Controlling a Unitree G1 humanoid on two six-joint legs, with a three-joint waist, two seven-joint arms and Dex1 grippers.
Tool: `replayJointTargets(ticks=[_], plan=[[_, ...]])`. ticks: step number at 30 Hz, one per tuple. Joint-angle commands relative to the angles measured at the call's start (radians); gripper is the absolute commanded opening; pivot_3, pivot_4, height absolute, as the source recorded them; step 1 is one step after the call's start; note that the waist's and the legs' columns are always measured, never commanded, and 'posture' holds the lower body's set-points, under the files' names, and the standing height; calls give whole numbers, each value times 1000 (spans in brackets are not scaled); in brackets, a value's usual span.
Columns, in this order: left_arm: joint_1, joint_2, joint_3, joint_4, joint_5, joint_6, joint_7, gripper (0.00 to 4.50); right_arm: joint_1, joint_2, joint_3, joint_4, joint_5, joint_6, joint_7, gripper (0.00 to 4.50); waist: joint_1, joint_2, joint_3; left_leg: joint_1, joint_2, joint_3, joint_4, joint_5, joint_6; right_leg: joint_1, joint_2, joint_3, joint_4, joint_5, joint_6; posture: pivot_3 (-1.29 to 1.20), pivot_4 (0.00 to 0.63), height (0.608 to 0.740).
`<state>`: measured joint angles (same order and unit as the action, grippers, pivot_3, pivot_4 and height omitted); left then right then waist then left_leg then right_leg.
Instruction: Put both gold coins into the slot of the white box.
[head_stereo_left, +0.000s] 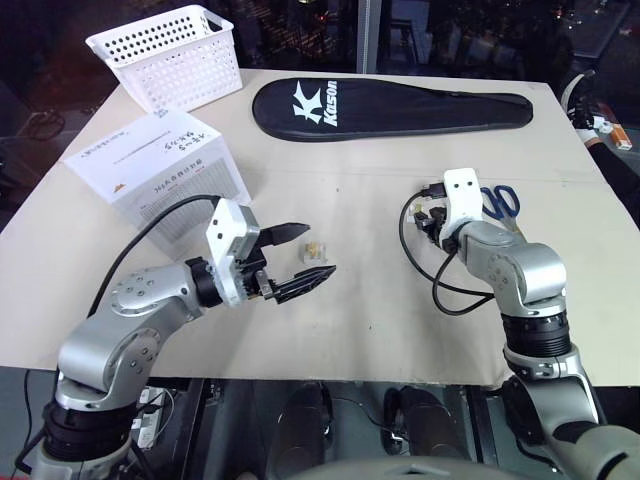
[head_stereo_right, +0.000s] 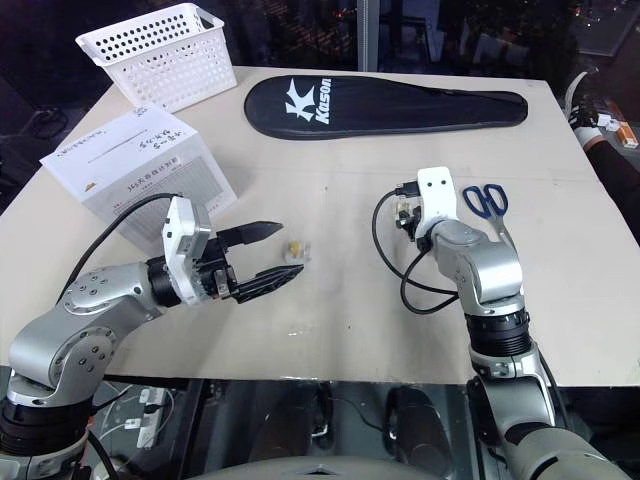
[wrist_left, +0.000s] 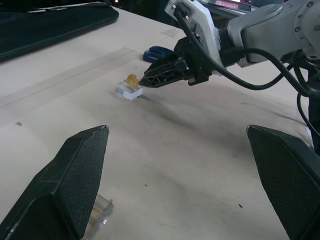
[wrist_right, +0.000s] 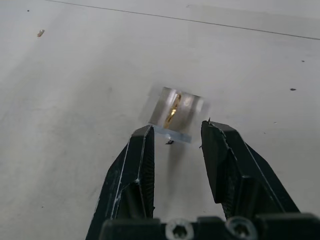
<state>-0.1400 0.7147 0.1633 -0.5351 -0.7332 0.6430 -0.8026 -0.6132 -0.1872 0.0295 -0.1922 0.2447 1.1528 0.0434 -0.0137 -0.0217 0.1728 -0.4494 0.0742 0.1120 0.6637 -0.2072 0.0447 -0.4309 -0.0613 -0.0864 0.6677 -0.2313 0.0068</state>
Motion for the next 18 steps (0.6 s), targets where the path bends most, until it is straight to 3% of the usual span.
replayJointTargets(ticks=[1,13,16,18], plan=[[5,9,33,-40,-14,-26,-7,4500,-31,14,-11,-5,-5,-16,10,1616,0,0,0,0,0,0,0,0,0,0,0,0,0,0,0,0,150,740],[26,5,39,-41,-7,-42,-7,4500,-62,36,-15,73,-43,-71,15,1616,-1,0,0,0,0,0,0,0,0,0,0,0,0,0,0,0,150,740],[29,3,39,-41,-6,-45,-5,4500,-63,38,-14,81,-48,-76,19,823,-1,0,0,0,0,0,-1,0,0,0,0,0,0,0,0,0,150,740],[31,3,39,-41,-5,-47,-5,4500,-63,37,-12,86,-52,-80,22,13,-1,0,0,0,0,0,-1,0,0,0,0,0,0,0,0,0,150,740]])
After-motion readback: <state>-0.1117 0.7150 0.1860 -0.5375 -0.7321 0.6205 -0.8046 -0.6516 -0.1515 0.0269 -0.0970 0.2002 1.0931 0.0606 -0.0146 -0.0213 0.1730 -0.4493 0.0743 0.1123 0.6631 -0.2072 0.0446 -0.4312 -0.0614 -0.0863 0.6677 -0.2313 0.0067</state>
